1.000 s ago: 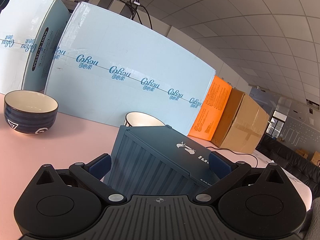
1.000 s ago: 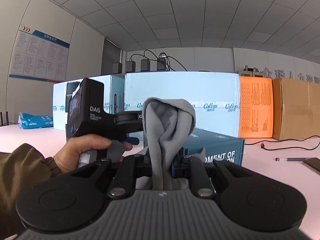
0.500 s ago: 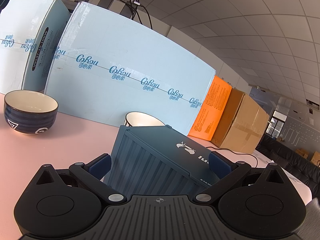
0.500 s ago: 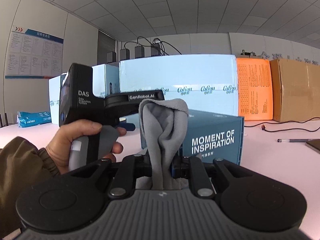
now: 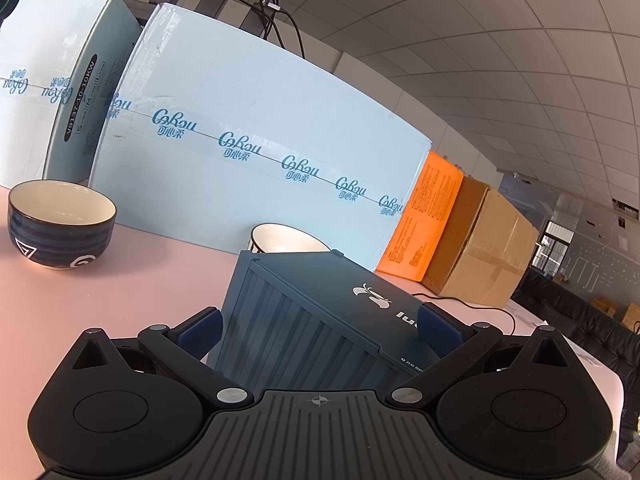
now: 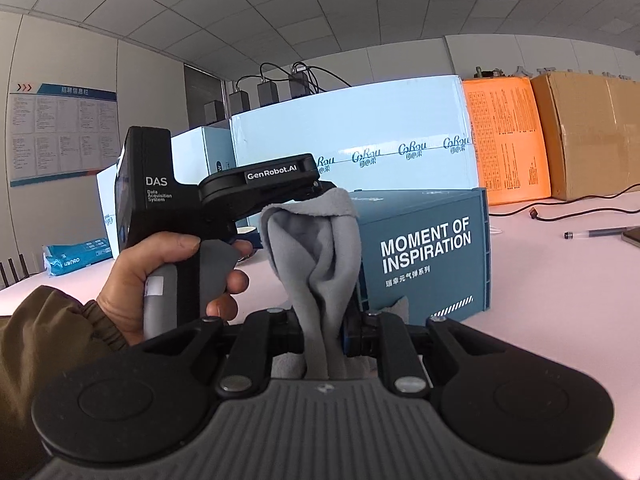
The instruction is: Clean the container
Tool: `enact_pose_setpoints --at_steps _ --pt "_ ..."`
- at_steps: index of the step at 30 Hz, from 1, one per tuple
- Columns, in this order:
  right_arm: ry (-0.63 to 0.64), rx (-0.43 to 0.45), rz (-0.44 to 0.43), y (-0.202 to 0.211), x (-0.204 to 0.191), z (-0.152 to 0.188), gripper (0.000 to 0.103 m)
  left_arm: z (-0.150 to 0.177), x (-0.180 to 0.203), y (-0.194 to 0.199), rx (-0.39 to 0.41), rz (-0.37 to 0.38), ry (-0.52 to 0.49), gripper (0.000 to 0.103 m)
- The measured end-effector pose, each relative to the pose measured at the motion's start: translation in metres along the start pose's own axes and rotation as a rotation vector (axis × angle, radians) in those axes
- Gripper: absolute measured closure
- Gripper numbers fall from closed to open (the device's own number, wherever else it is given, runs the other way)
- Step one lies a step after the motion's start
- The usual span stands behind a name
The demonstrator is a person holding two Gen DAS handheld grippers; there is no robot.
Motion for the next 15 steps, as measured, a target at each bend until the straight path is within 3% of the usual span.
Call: enact_pose_setpoints --at_steps 6,12,15 --pt "-0.02 0.061 -0.008 0.009 0.003 -0.016 0.086 0.0 0.0 0.0 0.0 0.0 0.0 0.0" --pt "-0.169 -0.031 -0.052 -0.003 0.014 0.007 0.086 0.0 -0.001 -0.001 0.001 -0.001 -0.001 0.0" --pt "-0.224 -0.029 -0.061 -0.002 0.017 0.006 0.086 0.0 -0.001 -0.001 0.0 0.0 0.0 0.0"
Point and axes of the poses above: each gripper's, at about its wrist camera, not at the fingertips, and y roughly against the way its jaws point, x to its right, z to its underside, the point moved 5 cm from there along -y, roughly the way its jaws point, and after that the axes turned 8 degrees about y, right-handed, at the moved point
